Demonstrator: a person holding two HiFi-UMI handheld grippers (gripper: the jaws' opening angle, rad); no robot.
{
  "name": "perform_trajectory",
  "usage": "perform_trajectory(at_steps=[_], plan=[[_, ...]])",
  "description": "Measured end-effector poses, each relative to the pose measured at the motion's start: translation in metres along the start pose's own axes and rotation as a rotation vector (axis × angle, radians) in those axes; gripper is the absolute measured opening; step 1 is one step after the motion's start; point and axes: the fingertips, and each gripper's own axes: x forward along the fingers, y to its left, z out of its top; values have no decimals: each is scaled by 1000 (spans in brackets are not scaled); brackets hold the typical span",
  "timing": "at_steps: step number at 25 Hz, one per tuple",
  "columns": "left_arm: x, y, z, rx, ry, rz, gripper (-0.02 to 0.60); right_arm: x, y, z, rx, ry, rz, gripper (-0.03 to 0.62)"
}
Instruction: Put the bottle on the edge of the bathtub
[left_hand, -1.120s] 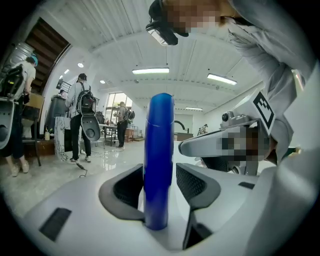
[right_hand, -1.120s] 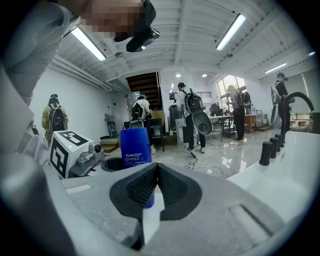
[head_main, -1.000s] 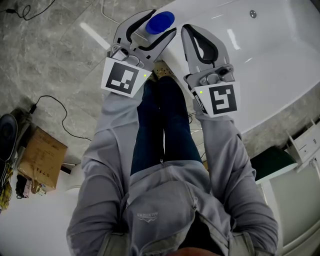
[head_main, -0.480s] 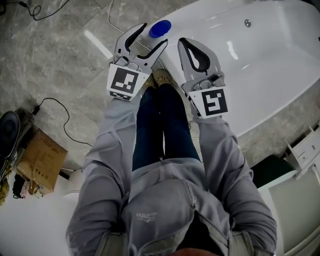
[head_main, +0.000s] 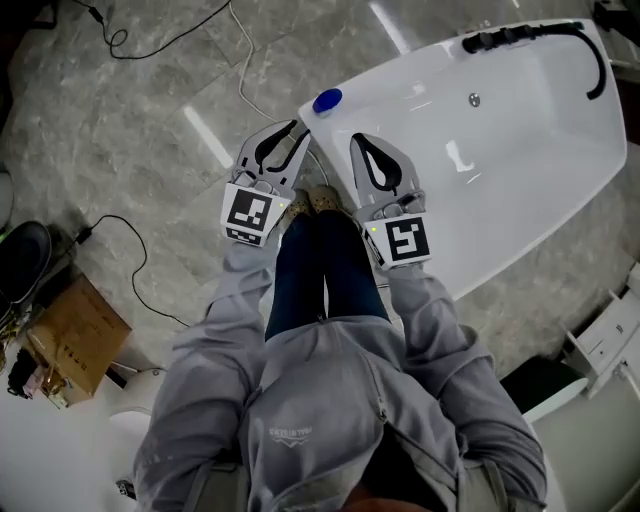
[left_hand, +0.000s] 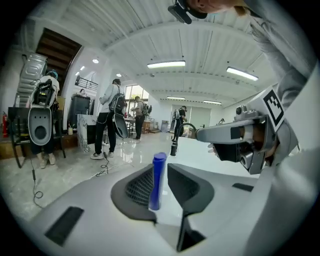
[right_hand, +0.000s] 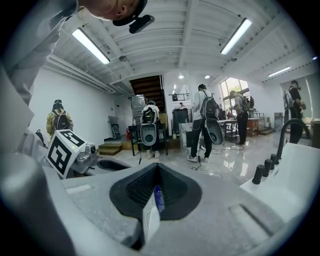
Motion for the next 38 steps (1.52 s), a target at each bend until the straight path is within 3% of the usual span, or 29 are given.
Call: perform_trajectory(at_steps=[4,10,14,17,26,31,38], plan=[[-26,-12,38,4,-17,5,30,-15,11,30,12,-10,-11,3],[-62,-17,107,62,-32,58,6,-20,25,100,-16,-77,26,3],[-96,-28,143,15,-66,95,6,-30,51,134,-27,-80,92,3],[-123,-31,170,-22,-114,146,6,-39,72,160,-62,-93,133,3],[-214,-24,249,18,-254,383,6,-62,106,218,-55,-179,197,3],[-255,-27,273,-26,-333,515,6,-81,117,250,-71,-224,215,3],[-281,-39,281,-33,-369,625,6,-98,122,275,-122,-263,198,3]])
